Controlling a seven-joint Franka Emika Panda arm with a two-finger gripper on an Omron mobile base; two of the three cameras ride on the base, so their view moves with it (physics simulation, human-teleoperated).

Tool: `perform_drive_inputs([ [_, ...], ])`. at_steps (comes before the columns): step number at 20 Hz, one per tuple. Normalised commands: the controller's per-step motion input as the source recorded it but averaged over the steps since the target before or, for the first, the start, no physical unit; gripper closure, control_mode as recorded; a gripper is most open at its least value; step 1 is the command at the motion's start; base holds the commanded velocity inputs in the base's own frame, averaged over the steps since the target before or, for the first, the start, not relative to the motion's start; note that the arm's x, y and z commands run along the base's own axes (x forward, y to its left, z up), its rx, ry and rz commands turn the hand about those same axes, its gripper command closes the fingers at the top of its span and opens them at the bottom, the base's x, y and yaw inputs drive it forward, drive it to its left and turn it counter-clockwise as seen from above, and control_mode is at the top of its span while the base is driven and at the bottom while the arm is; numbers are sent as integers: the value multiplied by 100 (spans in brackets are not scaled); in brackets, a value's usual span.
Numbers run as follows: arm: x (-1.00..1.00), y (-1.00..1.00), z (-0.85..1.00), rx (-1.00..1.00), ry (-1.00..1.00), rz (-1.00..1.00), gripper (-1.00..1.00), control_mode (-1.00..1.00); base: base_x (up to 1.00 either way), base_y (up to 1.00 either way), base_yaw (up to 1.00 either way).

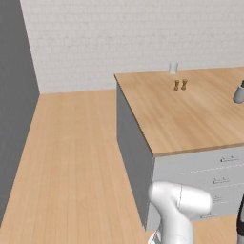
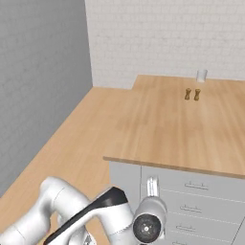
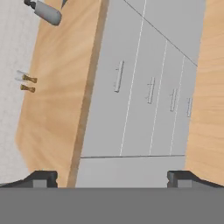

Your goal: Take a straw from the drawer in front and place it inside the glass cup on the dining counter.

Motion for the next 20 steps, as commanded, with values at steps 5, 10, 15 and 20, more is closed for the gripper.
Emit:
perform_drive_inputs([
  [5,0,-100,-24,14,1,-4,-100,-100,0,0,0],
  [10,5,-100,-5,18,0,9,-100,-100,0,0,0],
  [15,36,-60,-22,19,-25,12,-100,-100,0,0,0],
  [20,64,0,-52,13,-40,1,-100,-100,0,0,0],
])
